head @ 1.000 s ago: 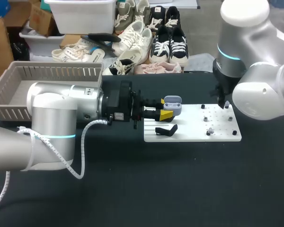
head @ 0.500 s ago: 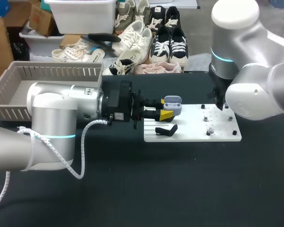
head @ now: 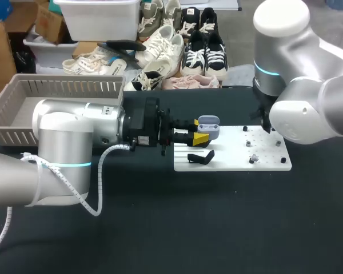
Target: Pick up each earbud case from the left stands, insert the matching earbuds, close the lid, and place the case in the box.
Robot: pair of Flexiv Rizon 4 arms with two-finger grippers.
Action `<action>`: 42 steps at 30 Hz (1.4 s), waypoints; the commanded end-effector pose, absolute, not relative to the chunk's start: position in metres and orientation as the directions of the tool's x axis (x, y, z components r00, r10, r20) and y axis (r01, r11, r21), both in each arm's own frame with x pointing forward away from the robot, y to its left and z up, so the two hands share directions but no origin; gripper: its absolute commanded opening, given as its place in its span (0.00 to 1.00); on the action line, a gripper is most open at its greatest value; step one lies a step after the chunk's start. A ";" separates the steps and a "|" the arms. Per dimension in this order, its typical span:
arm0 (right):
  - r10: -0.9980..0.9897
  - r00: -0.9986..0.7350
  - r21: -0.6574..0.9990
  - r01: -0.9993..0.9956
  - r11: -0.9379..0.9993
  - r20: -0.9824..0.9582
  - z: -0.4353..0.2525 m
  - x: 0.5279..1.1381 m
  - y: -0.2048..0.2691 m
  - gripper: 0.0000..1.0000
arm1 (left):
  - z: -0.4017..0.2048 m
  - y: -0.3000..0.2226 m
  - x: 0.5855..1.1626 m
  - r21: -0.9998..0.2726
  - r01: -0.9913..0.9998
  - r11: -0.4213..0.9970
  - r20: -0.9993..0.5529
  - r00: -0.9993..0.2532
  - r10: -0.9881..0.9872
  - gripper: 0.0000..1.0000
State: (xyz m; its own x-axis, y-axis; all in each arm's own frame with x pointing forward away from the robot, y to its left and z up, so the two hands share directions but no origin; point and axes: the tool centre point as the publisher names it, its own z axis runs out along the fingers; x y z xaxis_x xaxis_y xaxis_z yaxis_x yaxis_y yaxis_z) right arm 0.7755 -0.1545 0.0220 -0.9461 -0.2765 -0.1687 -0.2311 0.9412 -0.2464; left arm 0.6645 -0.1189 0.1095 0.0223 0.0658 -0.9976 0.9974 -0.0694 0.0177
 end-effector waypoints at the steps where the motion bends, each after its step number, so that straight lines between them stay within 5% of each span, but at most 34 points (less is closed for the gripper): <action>1: -0.274 -0.947 -0.250 -0.228 0.941 -0.167 0.020 0.776 -0.156 0.39 | 0.109 -0.119 0.666 0.017 0.997 -0.072 -0.998 0.022 0.066 0.00; 18: -0.282 -0.946 -0.250 -0.237 0.939 -0.161 0.015 0.780 -0.158 0.26 | 0.109 -0.119 0.666 0.017 0.997 -0.072 -0.998 0.022 0.066 0.00; 26: -0.284 -0.946 -0.252 -0.239 0.938 -0.158 0.014 0.781 -0.160 0.00 | 0.109 -0.119 0.666 0.017 0.997 -0.072 -0.998 0.022 0.066 0.00; 42: -0.294 -0.939 -0.260 -0.242 0.935 -0.180 0.026 0.772 -0.160 0.00 | 0.109 -0.119 0.666 0.017 0.997 -0.072 -0.998 0.022 0.066 0.00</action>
State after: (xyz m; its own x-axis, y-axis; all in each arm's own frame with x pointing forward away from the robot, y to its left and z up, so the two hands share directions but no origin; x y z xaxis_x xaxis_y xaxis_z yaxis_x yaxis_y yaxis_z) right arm 0.7804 -0.1590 0.0210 -0.9417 -0.2930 -0.1651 -0.2463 0.9352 -0.2546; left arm 0.6645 -0.1189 0.1095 0.0223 0.0659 -0.9976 0.9974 -0.0694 0.0177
